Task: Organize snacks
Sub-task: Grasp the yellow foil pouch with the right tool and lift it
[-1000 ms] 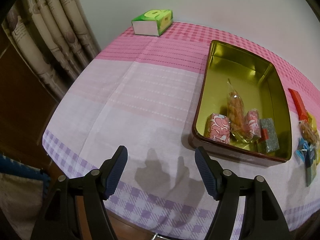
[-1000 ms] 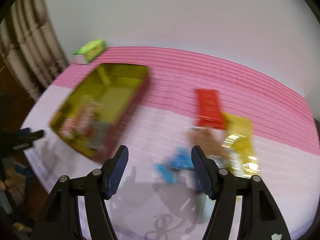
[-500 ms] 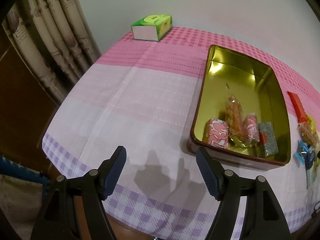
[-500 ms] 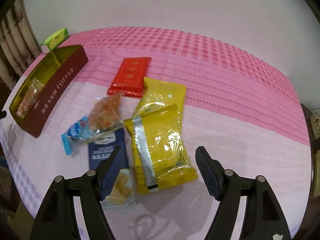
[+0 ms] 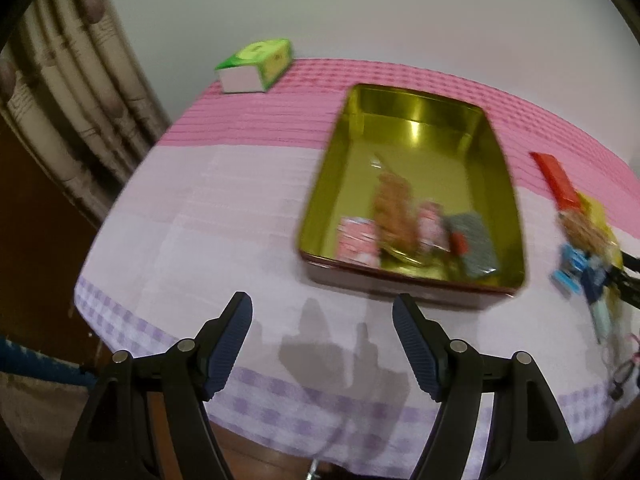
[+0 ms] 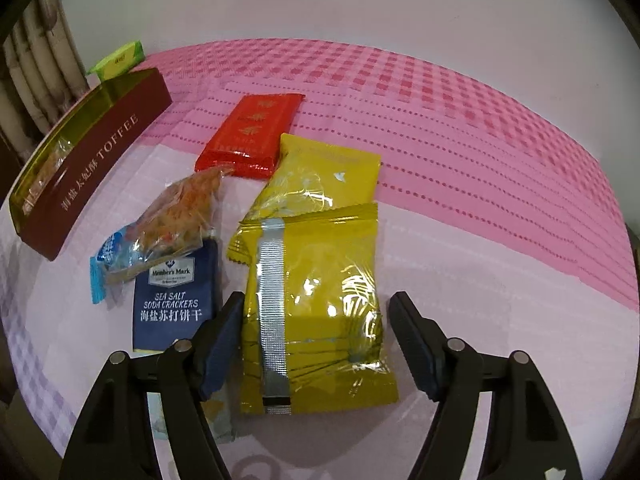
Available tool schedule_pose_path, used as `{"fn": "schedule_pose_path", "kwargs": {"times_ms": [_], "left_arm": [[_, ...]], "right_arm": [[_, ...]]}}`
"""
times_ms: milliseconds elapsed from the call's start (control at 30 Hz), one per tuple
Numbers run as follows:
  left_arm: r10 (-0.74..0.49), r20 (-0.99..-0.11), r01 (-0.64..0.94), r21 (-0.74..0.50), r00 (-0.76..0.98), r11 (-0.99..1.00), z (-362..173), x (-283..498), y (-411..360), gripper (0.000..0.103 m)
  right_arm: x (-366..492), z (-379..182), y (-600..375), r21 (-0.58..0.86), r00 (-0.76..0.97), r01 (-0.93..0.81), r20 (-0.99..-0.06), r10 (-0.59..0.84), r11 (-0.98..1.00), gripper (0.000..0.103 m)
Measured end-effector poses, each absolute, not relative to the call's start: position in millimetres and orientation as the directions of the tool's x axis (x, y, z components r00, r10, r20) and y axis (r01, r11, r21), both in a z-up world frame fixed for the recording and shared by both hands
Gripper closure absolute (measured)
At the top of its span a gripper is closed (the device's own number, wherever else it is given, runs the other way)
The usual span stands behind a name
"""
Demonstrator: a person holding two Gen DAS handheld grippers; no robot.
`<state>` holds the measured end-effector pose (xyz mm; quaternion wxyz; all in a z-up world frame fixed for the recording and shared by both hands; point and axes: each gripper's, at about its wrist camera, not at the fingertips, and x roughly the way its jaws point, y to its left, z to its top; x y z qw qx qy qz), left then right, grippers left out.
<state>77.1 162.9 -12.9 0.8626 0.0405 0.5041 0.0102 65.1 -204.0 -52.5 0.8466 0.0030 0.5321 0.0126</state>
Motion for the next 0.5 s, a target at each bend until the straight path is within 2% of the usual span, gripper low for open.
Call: {"fn": "schedule_pose_path", "kwargs": {"times_ms": [233, 500], "left_arm": [[-0.008, -0.887, 0.155, 0.072, 0.463, 0.985, -15.1, 63.2, 95.4, 0.03], [-0.12, -0.917, 0.31, 0.005, 0.38, 0.951, -26.0, 51.8, 10.7, 0.03]], "right_arm": [[50.7, -50.7, -207.9, 0.018, 0.464, -0.006, -0.885, 0.019, 1.0, 0.051], [25.7, -49.4, -232.2, 0.005, 0.478, 0.077, -0.878, -0.033, 0.997, 0.052]]}}
